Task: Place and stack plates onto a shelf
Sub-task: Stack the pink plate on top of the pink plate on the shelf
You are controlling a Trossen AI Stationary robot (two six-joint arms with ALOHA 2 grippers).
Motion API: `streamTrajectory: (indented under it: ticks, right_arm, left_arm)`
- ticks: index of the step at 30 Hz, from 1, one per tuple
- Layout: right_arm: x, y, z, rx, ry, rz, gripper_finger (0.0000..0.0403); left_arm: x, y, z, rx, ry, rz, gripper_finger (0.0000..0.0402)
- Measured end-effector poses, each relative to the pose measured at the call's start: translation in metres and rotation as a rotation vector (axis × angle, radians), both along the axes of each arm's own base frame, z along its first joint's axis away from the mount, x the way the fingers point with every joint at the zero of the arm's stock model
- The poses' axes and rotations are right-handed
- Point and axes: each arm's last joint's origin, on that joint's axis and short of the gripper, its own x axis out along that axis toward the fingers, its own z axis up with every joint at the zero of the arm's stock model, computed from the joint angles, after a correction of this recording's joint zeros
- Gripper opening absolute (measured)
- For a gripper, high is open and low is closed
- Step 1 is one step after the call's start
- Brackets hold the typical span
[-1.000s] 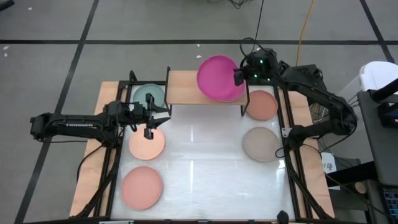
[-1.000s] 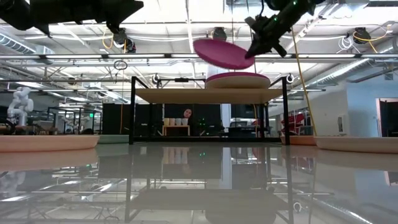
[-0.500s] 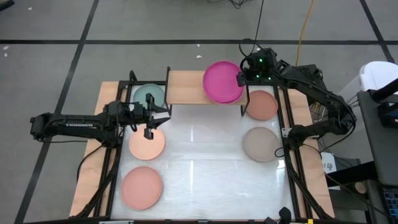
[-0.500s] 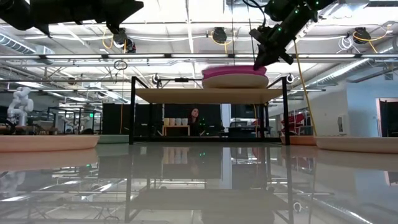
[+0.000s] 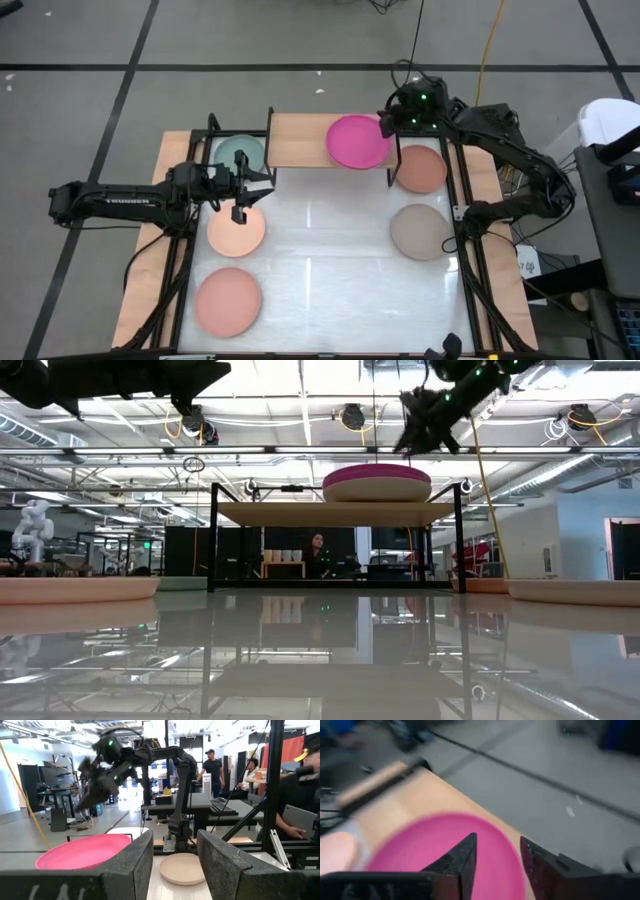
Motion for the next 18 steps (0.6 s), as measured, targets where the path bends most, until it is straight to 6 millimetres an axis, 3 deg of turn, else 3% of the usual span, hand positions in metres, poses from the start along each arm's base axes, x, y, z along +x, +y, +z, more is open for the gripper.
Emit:
streamTrajectory:
  ticks: [4, 8, 14, 18]
  right_arm:
    - [0.011, 0.017, 0.017, -0.129, -0.081, 0.178, 0.0155]
    - [0.03, 0.04, 0.014, -0.228, -0.051, 0.339, 0.0159]
    - [0.055, 0.073, -0.019, -0.289, -0.259, 0.428, 0.0147]
    - [0.055, 0.098, -0.052, -0.468, -0.383, 0.274, 0.0125]
  left_arm:
    - [0.0, 0.0, 0.0, 0.0, 0.0, 0.0, 0.0159]
    - [0.0, 0.0, 0.0, 0.0, 0.0, 0.0, 0.0159]
    - [0.0, 0.0, 0.0, 0.0, -0.001, 0.0, 0.0159]
    - [0.0, 0.0, 0.0, -0.001, -0.001, 0.0, 0.0159]
